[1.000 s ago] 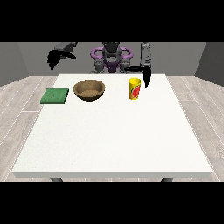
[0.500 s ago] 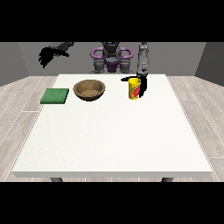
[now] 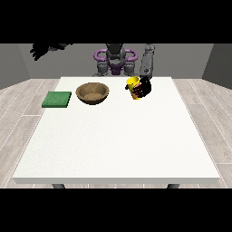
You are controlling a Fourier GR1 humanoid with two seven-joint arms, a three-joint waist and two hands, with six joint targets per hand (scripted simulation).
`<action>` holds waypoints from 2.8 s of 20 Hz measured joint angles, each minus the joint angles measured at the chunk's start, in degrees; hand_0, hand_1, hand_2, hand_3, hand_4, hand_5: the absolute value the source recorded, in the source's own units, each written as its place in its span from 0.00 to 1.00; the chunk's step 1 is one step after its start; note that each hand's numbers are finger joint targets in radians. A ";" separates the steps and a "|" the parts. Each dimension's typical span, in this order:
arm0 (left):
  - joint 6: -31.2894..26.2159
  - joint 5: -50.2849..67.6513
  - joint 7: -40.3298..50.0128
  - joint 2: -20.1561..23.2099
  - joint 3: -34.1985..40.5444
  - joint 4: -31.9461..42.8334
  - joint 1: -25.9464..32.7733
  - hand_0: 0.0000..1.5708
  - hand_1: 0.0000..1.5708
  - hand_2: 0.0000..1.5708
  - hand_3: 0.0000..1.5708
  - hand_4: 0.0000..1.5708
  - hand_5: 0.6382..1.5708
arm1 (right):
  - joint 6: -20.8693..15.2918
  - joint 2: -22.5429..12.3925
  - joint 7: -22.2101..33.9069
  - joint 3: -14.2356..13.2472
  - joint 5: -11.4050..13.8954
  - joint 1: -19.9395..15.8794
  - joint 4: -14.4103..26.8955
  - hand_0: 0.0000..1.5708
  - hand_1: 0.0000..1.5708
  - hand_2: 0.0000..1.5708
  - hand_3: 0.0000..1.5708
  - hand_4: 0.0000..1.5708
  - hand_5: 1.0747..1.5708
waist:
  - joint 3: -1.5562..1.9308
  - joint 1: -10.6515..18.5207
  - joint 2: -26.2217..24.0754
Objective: Pick the cup and pour the ball into the bowl, then pick the bowl and place it on the pad
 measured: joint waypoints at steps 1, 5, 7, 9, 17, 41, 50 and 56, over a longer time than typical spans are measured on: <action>1.95 -2.30 1.91 -0.12 -1.56 -0.21 -0.45 0.82 0.82 1.00 1.00 0.76 0.97 | 0.12 0.16 0.32 0.19 0.01 0.18 0.96 0.00 0.00 0.00 0.15 0.10 1.00 | 0.02 0.35 -1.60; 7.81 -12.05 12.09 -1.78 -8.59 0.00 -4.27 0.83 0.83 1.00 1.00 0.73 0.98 | 0.19 0.08 2.90 0.26 -0.51 -0.03 4.74 0.00 0.00 0.00 0.12 0.17 0.99 | 0.13 1.25 -7.86; 9.40 -17.38 18.20 -2.83 -12.30 0.80 -7.06 0.85 0.85 1.00 1.00 0.73 0.98 | 0.13 0.20 3.01 0.21 -0.19 0.49 6.71 0.00 0.00 0.00 0.15 0.19 0.99 | 0.17 1.93 -10.45; 11.01 -23.22 23.92 -3.53 -16.01 2.54 -9.79 0.84 0.84 1.00 1.00 0.72 0.98 | 0.69 0.13 3.25 0.14 -0.47 0.61 8.24 0.00 0.00 0.00 0.15 0.21 0.99 | 0.22 2.07 -12.36; 9.80 -42.36 45.38 -4.86 -30.32 8.83 -18.02 0.79 0.79 1.00 1.00 0.69 1.00 | 1.54 -0.10 2.61 -0.35 -0.52 -0.08 13.56 0.00 0.00 0.00 0.00 0.27 1.00 | 0.10 3.32 -15.58; -9.08 -66.67 63.29 -4.47 -42.08 6.73 -24.91 0.00 0.00 0.73 0.99 0.55 1.00 | 2.66 0.24 -0.74 -1.41 -1.85 0.21 16.28 0.00 0.00 0.00 0.17 0.29 1.00 | -0.08 4.47 -12.98; -18.81 -76.79 59.86 -2.60 -49.17 9.28 -27.91 0.96 0.96 1.00 1.00 0.80 0.94 | 3.22 0.35 -0.13 -1.41 -2.98 -0.15 16.26 0.00 0.00 0.00 0.18 0.31 1.00 | -0.01 3.39 -12.80; -24.37 -82.11 57.45 -2.67 -50.83 9.36 -29.48 0.97 0.97 1.00 1.00 0.81 0.93 | 3.35 -0.51 -0.09 -2.23 -3.61 -0.19 16.92 0.00 0.00 0.00 0.18 0.29 1.00 | -0.07 4.23 -12.98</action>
